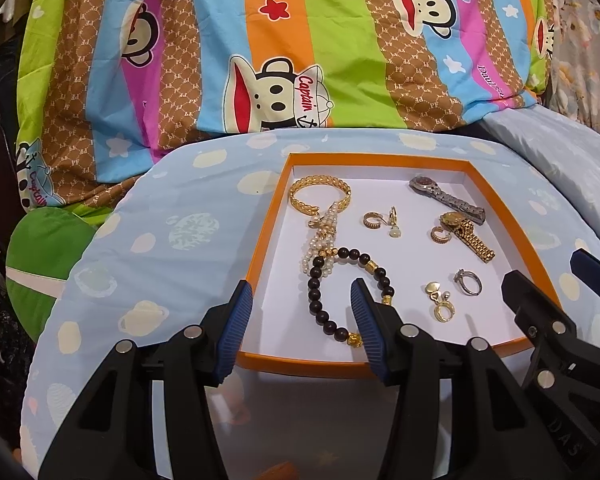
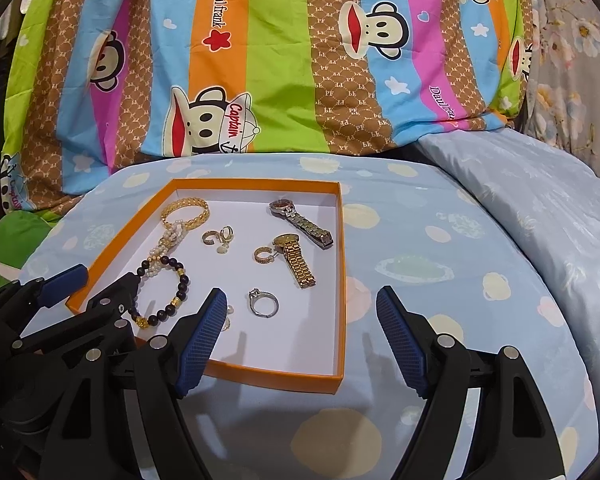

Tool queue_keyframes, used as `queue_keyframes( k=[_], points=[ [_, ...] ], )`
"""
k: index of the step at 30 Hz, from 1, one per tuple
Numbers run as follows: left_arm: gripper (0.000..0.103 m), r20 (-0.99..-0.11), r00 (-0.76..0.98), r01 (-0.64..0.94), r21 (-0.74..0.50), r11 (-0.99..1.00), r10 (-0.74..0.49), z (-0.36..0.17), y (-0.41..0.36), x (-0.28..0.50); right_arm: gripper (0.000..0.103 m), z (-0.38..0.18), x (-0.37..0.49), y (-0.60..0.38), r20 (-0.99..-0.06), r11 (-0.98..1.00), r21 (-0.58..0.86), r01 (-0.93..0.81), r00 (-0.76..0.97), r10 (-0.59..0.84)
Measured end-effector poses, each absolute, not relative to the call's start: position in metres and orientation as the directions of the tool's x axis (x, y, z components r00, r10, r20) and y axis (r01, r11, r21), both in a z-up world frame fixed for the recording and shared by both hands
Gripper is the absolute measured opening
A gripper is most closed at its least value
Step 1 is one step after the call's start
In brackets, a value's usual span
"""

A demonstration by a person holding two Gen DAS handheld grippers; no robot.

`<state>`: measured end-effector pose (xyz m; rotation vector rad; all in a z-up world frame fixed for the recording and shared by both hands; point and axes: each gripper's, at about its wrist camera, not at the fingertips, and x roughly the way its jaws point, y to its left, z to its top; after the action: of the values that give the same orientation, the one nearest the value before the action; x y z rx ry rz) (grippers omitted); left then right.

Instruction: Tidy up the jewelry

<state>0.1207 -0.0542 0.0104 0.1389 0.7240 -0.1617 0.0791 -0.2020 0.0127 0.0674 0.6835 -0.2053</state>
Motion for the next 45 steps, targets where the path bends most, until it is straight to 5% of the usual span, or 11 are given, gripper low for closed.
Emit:
queue_keyframes(
  k=[23,26,29,45],
  points=[
    [0.050,-0.661,0.745,0.186,0.077,0.979,-0.090,0.0123,-0.0538,0.1200,0.076,0.0133,0.0790,-0.2019,-0.629,0.978,-0.008,0.210,0.759,-0.169],
    [0.055,-0.658,0.749,0.177,0.083,0.981,-0.080,0.0119,-0.0534,0.1196,0.076,0.0135,0.0789,-0.2022,-0.628,0.978,-0.007,0.210,0.760,-0.167],
    [0.074,-0.654,0.755,0.132,0.092,0.987,-0.040,0.0121,-0.0490,0.1203,0.076,0.0141,0.0784,-0.2039,-0.624,0.978,0.001,0.210,0.764,-0.163],
    [0.074,-0.639,0.768,0.121,0.088,0.989,-0.037,0.0156,-0.0464,0.1182,0.076,0.0151,0.0768,-0.2029,-0.615,0.977,-0.005,0.213,0.770,-0.171]
  ],
)
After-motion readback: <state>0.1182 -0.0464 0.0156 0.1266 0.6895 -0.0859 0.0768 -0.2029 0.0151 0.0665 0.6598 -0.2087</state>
